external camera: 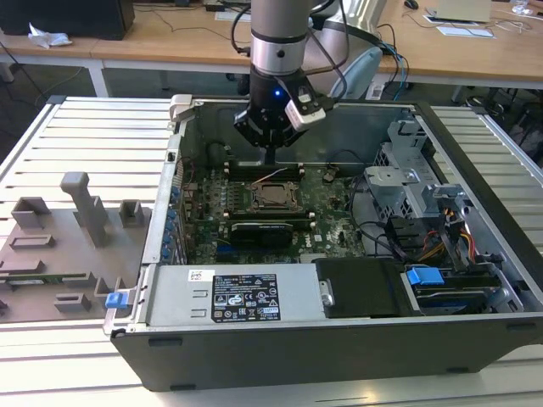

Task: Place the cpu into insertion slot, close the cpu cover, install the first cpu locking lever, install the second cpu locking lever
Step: 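Install the first cpu locking lever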

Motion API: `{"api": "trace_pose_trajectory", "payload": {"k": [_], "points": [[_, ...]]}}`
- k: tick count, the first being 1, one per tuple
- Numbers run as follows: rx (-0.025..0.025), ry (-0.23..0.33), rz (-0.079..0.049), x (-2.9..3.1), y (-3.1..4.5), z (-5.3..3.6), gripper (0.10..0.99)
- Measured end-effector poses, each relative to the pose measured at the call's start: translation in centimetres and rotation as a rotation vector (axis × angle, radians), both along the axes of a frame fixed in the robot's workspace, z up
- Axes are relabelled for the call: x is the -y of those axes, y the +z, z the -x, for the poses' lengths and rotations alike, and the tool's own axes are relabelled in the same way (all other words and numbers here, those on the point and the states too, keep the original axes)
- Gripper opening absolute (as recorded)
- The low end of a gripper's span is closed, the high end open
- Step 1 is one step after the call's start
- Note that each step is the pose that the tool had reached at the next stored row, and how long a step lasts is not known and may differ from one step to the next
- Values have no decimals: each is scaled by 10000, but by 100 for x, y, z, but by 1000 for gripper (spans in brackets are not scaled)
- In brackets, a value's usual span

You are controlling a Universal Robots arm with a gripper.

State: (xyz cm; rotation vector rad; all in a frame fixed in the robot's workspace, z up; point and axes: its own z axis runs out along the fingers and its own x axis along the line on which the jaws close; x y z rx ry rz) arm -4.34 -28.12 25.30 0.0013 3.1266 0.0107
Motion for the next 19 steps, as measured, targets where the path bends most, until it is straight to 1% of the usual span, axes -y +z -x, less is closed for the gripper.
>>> {"api": "trace_pose_trajectory", "payload": {"k": [10, 19], "points": [[0, 0, -1, 6, -60, 0, 106], [0, 1, 0, 6, -159, 2, 106]]}}
